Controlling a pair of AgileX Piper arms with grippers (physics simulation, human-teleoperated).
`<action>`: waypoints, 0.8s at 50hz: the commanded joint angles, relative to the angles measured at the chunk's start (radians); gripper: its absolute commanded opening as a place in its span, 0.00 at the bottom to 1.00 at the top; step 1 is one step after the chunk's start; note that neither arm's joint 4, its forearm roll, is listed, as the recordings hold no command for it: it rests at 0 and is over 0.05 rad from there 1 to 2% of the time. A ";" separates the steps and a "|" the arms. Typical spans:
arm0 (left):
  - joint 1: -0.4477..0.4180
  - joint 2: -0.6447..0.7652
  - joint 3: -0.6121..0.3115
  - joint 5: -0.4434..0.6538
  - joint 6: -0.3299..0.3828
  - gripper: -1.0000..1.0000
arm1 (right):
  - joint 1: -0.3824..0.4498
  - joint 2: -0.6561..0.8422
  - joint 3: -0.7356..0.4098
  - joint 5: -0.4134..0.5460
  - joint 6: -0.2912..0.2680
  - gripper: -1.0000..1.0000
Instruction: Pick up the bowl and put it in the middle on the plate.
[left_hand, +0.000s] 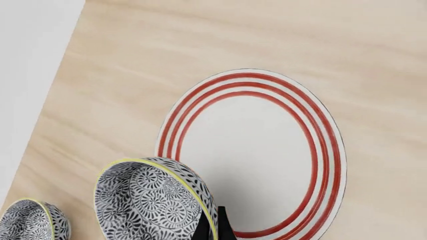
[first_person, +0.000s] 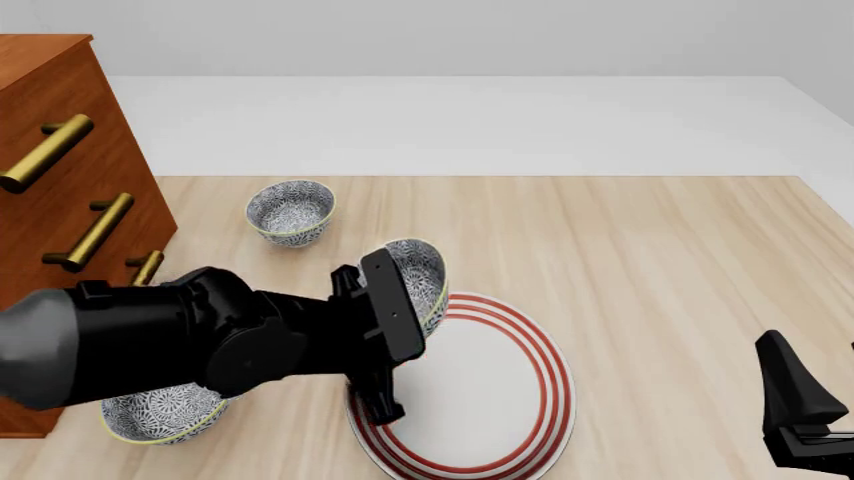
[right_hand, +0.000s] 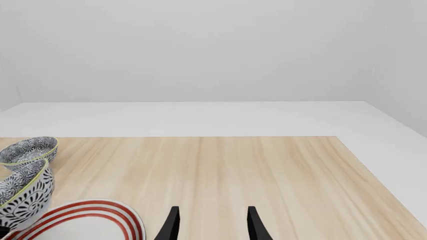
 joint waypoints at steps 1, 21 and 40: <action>-0.087 0.055 -0.031 0.008 0.006 0.00 | 0.000 0.000 0.000 0.000 0.000 1.00; -0.166 0.141 -0.088 0.023 0.010 0.00 | 0.000 0.000 0.000 0.000 0.000 1.00; -0.208 0.202 -0.098 0.027 -0.012 0.00 | 0.000 0.000 0.000 0.000 0.000 1.00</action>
